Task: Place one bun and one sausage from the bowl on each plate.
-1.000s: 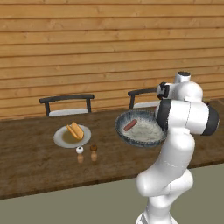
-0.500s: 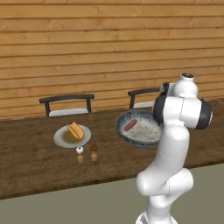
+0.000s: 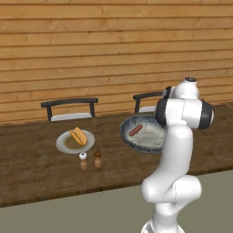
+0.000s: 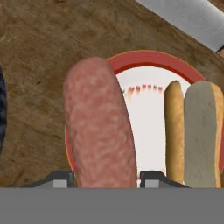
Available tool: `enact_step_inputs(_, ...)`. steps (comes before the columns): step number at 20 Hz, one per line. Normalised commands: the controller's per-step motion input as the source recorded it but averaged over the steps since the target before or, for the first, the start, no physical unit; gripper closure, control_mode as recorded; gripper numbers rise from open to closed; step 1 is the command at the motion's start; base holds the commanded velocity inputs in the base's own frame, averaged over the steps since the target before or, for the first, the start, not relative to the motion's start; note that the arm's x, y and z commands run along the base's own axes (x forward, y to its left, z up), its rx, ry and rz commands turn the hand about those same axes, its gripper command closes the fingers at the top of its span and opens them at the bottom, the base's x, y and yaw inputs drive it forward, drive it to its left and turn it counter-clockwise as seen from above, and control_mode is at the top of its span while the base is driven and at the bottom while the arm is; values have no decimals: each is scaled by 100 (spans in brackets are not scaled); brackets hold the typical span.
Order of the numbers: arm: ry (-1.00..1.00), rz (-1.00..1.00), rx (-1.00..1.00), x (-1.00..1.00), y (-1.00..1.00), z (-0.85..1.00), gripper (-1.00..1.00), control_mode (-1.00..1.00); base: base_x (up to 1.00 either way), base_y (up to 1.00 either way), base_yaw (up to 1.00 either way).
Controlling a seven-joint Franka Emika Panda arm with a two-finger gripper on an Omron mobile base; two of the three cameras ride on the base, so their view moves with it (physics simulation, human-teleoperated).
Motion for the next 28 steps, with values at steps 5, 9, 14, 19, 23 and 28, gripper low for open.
enact_step_inputs(5, 0, 4, 0, 5, -17, -46, 100, -100, 0, 0, 0)
enact_step_inputs(9, 0, 2, 0, 21, -14, -26, 100, -100, 0, 0, 0)
enact_step_inputs(14, 0, 3, 0, 28, -2, -14, 100, -100, 0, 0, 0)
enact_step_inputs(19, 0, 5, 0, 27, -5, -12, 100, -100, 0, 0, 0)
enact_step_inputs(23, 0, 4, 0, 0, -3, 0, -100, -100, 0, 0, 0)
enact_step_inputs(28, 0, 0, 0, 0, -1, 0, -100, -100, 0, 0, 0)
